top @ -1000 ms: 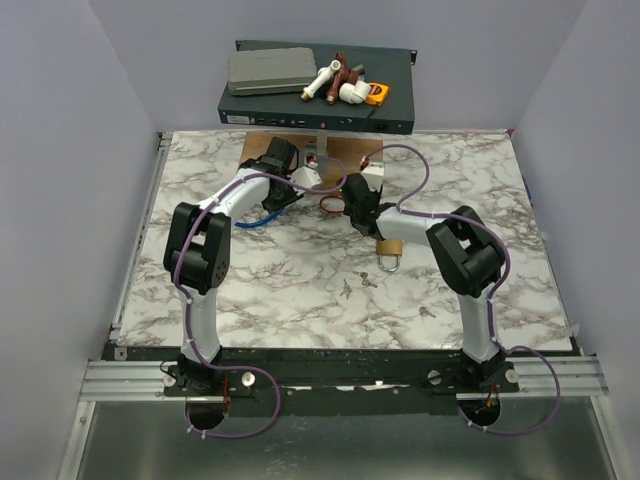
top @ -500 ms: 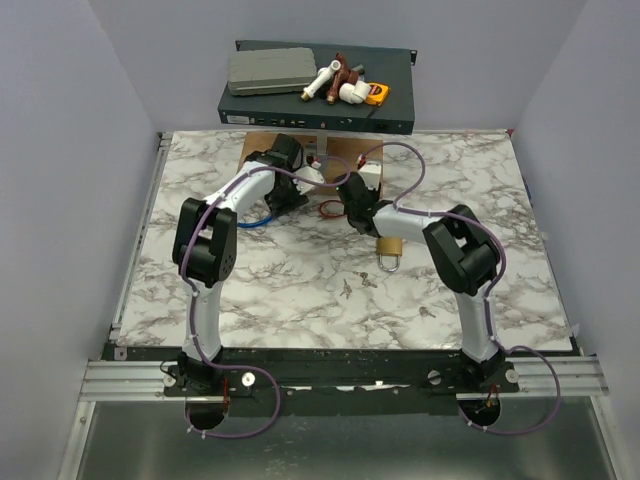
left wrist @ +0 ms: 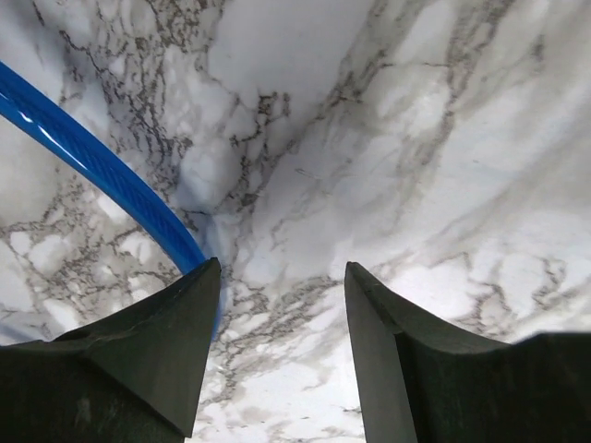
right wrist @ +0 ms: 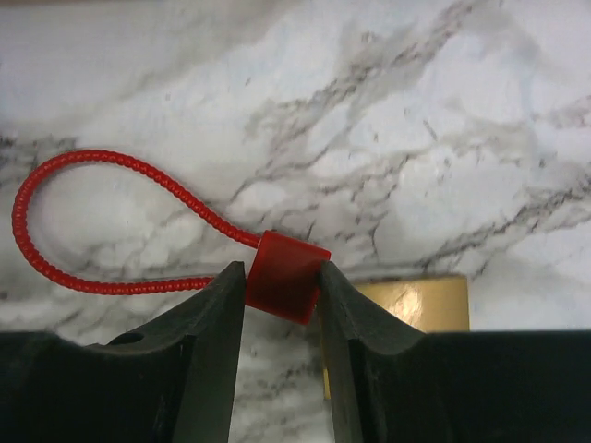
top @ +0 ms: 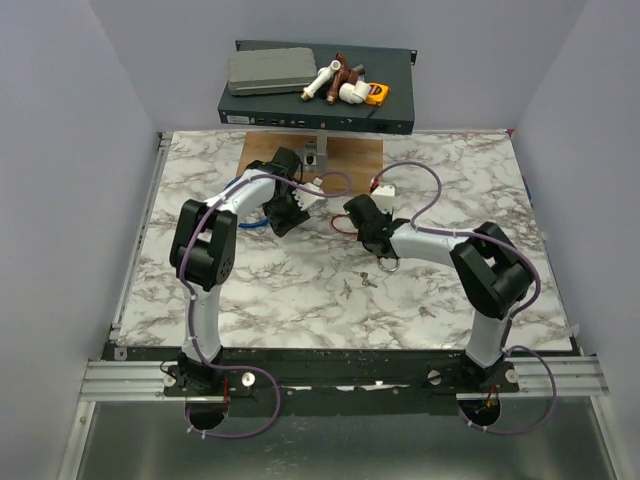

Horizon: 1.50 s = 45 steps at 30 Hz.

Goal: Unlock with the key
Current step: Move the lock to the center of the board.

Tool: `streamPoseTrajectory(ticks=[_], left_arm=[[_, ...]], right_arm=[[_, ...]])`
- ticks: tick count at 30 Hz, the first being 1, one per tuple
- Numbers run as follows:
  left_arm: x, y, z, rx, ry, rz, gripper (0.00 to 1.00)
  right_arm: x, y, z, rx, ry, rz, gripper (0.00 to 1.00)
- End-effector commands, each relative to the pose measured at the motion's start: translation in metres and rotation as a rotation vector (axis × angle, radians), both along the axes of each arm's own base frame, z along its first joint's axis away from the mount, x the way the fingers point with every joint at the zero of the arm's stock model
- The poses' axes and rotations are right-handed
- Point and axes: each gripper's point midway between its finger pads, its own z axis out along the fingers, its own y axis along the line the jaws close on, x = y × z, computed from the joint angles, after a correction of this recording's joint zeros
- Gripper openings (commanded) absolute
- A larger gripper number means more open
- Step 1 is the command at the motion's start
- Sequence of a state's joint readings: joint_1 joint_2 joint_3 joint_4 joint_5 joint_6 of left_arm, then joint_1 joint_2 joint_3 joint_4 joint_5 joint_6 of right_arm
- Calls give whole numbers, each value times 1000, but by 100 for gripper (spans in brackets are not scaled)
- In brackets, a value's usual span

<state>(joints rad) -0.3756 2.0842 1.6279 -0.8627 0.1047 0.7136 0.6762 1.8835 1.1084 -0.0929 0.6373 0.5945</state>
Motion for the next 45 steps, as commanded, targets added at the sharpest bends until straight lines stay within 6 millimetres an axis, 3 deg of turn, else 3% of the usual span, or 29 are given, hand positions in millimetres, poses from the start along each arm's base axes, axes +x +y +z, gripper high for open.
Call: streamPoseTrajectory(ticks=[1,6,9,11,14,17,21,26,36,45], left_arm=[[-31,-16,35,-136,28,-2,55],[-69,-18,68,-244,50,21,55],[-87,-16,92,-321,69,63,56],[-92,-12,116,-397,74,112,58],[-99,-3,152,-532,83,179,60],[-104,19,174,-621,53,264,62],[-117,46,167,-650,16,345,63],[-137,67,165,-685,5,401,63],[-160,83,174,-726,-27,433,63],[-168,84,170,-713,-30,437,63]], right_arm=[[-60,-11,-21,-44,185,33,39],[-86,-14,-11,-36,214,65,37],[-80,-4,8,-15,171,104,37],[-66,14,33,30,105,147,37],[-37,57,76,145,-32,260,38],[-11,103,98,209,-116,355,44],[16,157,79,181,-123,424,50],[48,197,52,179,-153,426,59],[76,229,18,226,-167,367,66],[84,248,6,235,-161,342,65]])
